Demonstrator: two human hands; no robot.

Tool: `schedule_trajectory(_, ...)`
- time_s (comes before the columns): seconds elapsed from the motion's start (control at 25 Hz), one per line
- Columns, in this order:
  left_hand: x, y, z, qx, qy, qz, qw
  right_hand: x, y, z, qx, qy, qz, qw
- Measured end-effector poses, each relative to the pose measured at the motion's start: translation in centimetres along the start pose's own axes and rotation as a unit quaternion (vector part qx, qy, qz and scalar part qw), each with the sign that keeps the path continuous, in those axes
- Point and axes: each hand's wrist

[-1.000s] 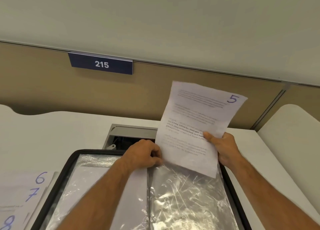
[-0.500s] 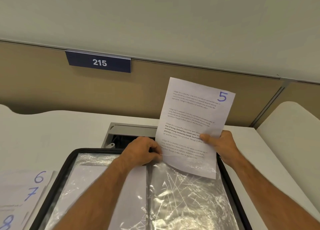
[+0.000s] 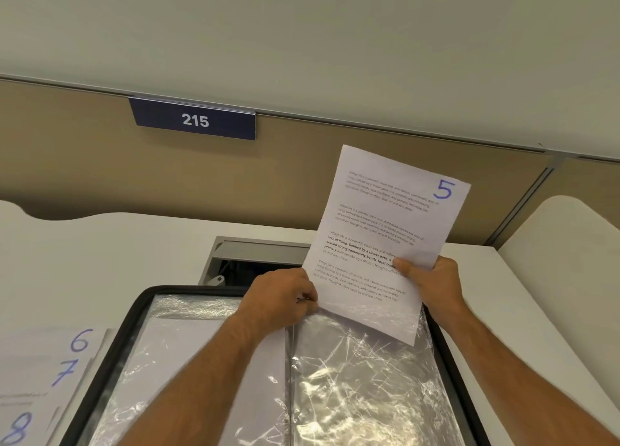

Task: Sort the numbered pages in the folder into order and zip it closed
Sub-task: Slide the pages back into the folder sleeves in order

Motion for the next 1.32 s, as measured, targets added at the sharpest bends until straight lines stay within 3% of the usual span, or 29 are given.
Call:
schedule_trajectory(0.52, 0.8, -0.3, 1.5, 0.060, -0.126, -0.019, 0.990, 0.5, -1.6, 1.3, -0.007, -0.110, -0.008, 0.994)
schedule_trajectory(0.76, 0.5, -0.6, 1.1, 0.079, -0.114, -0.070, 0.988, 0.8, -0.7, 1.4, -0.020, -0.084, 0.009, 0.996)
schedule_trajectory(0.88, 0.9, -1.1, 1.3, 0.076, -0.111, -0.028, 0.991, 1.0, -0.6, 1.4, -0.022, -0.075, 0.009, 0.997)
schedule_trajectory(1.04, 1.1, -0.6, 1.7, 0.051, -0.114, 0.016, 0.992, 0.9, -0.9, 2.1, -0.022, -0.107, -0.002, 0.994)
schedule_trajectory(1.32, 0.3, 0.0, 1.9, 0.047, -0.116, -0.070, 0.990, 0.4, 0.0, 2.2, -0.072, -0.193, -0.045, 0.978)
Point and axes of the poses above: each hand's wrist, its own z-axis towards the middle knuckle, its own x-axis out of the back of the hand, y = z × x, and after that the axes turned 6 degrees about y, right-handed
